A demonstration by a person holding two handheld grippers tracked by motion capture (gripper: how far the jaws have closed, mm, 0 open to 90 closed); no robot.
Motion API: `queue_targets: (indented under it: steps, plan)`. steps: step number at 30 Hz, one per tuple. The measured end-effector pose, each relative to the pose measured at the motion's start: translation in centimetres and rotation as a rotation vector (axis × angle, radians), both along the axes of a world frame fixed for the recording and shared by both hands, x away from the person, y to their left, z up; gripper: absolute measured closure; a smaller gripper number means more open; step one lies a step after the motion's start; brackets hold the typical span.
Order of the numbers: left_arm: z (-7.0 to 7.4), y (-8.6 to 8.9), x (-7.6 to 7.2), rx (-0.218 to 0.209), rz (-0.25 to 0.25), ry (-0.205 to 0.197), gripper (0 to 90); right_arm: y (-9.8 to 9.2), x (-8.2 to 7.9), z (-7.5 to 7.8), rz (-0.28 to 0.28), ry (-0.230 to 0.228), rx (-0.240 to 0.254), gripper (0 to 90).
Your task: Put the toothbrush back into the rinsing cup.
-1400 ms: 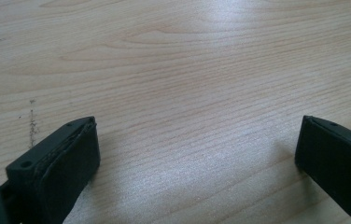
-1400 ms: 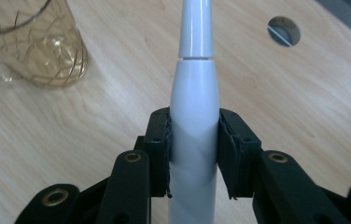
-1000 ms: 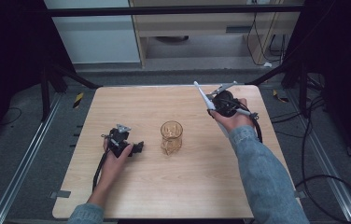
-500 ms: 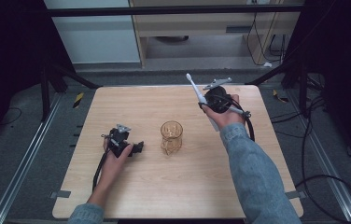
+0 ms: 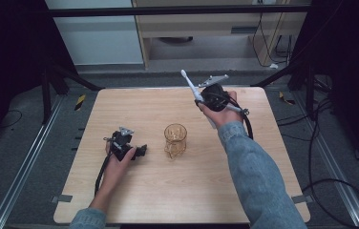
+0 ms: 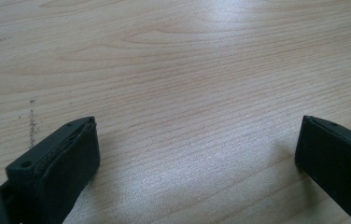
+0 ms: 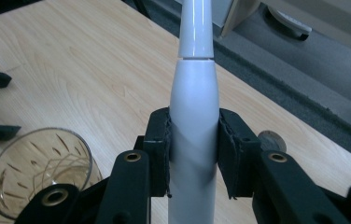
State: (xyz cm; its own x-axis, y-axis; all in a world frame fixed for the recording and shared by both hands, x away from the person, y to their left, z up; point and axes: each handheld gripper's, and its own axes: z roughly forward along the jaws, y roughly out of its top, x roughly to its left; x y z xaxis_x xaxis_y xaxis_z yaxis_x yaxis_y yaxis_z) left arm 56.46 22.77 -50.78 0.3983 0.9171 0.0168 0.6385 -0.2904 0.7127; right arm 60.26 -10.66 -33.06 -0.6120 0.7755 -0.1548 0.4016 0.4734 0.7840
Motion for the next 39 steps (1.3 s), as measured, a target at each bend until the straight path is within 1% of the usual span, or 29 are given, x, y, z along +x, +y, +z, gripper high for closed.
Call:
queue_targets:
  steps: [3,6,15,24,27,30,35,39]
  plan:
    - [0.0,0.0,0.0,0.001,-0.002,0.0,0.0,0.6,0.3,0.3,0.007,-0.012,0.001,66.7]
    - [0.0,0.0,0.0,0.002,-0.001,0.001,0.0,1.3,0.4,0.7,0.014,-0.023,0.015,66.8]
    - [0.0,0.0,0.0,0.002,-0.001,0.001,0.0,2.9,0.8,1.5,0.033,-0.048,0.069,66.8]
    - [0.0,0.0,0.0,0.001,-0.003,0.0,0.0,4.0,1.1,2.0,0.045,-0.07,0.091,66.8]
    - [0.0,0.0,0.0,0.001,-0.003,0.0,0.0,4.1,1.1,2.3,0.047,-0.068,0.132,66.8]
    - [0.0,0.0,0.0,0.001,-0.003,0.0,0.0,4.4,0.9,2.6,0.054,-0.09,0.13,66.8]
    - [0.0,0.0,0.0,0.001,-0.004,0.0,0.0,4.7,0.8,2.6,0.059,-0.105,0.146,66.8]
    - [0.0,0.0,0.0,0.001,-0.004,0.0,0.0,5.0,0.6,2.6,0.069,-0.114,0.145,66.7]
